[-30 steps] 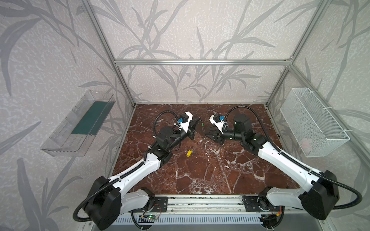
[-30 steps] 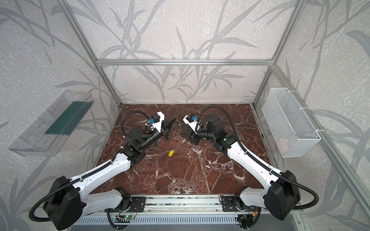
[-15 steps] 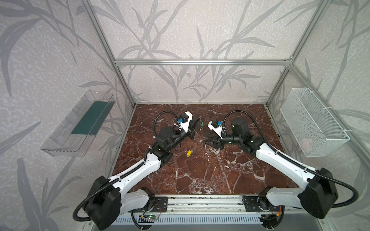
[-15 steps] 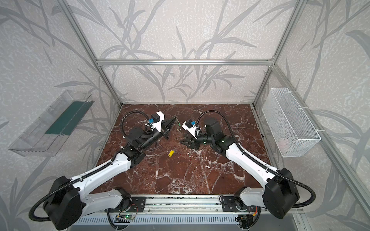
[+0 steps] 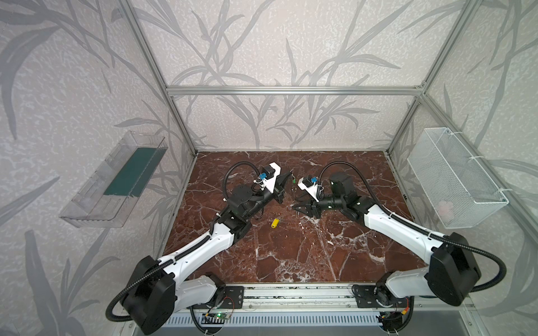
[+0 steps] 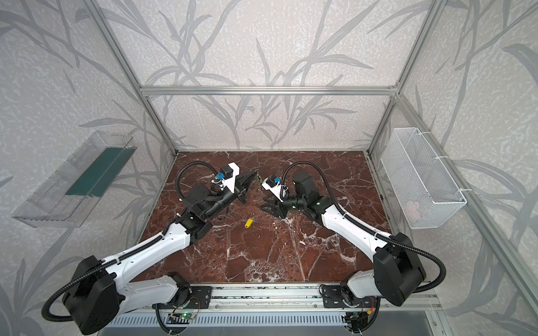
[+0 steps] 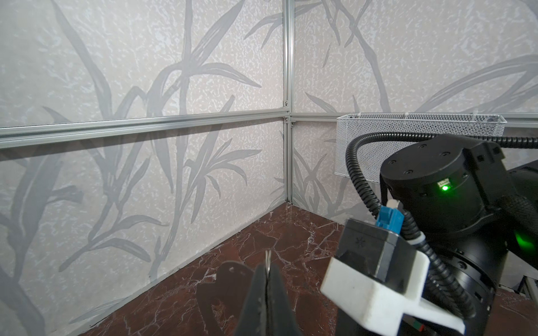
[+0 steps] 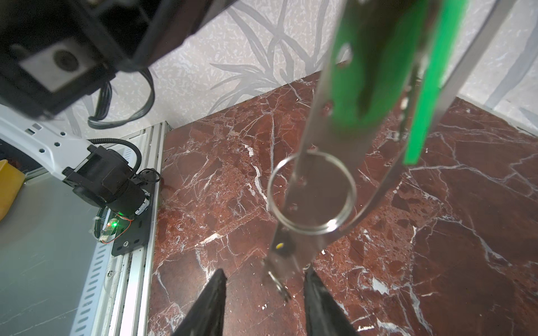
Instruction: Put the keys on the keyring
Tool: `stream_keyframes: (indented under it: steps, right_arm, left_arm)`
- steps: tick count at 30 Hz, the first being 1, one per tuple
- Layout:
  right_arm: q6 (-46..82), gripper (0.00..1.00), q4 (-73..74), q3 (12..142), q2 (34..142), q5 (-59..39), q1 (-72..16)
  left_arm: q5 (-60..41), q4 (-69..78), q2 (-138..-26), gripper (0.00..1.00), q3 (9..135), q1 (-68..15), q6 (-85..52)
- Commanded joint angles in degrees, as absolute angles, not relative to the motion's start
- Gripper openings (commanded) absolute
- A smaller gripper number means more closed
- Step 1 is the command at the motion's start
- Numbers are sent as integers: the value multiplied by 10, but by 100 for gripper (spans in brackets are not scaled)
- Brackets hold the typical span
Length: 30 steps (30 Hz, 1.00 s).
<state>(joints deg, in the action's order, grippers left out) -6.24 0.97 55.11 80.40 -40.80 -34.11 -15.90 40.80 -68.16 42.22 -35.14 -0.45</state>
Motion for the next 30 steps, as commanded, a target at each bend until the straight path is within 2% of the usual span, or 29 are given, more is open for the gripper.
stream_keyframes:
  steps: [1, 8, 23, 30]
  right_arm:
    - [-53, 39, 39, 560, 814, -429, -341]
    - [-54, 23, 30, 562, 815, -436, -342]
    - [-56, 6, 12, 565, 806, -428, -341]
    - [-30, 0, 6, 560, 792, -410, -332]
  left_arm:
    - [-155, 435, -679, 0, 428, -354, -4]
    - [-153, 433, -678, 0, 429, -355, 0]
    - [-148, 431, -675, 0, 426, -354, 9]
    - [-112, 418, -651, 0, 411, -355, 33]
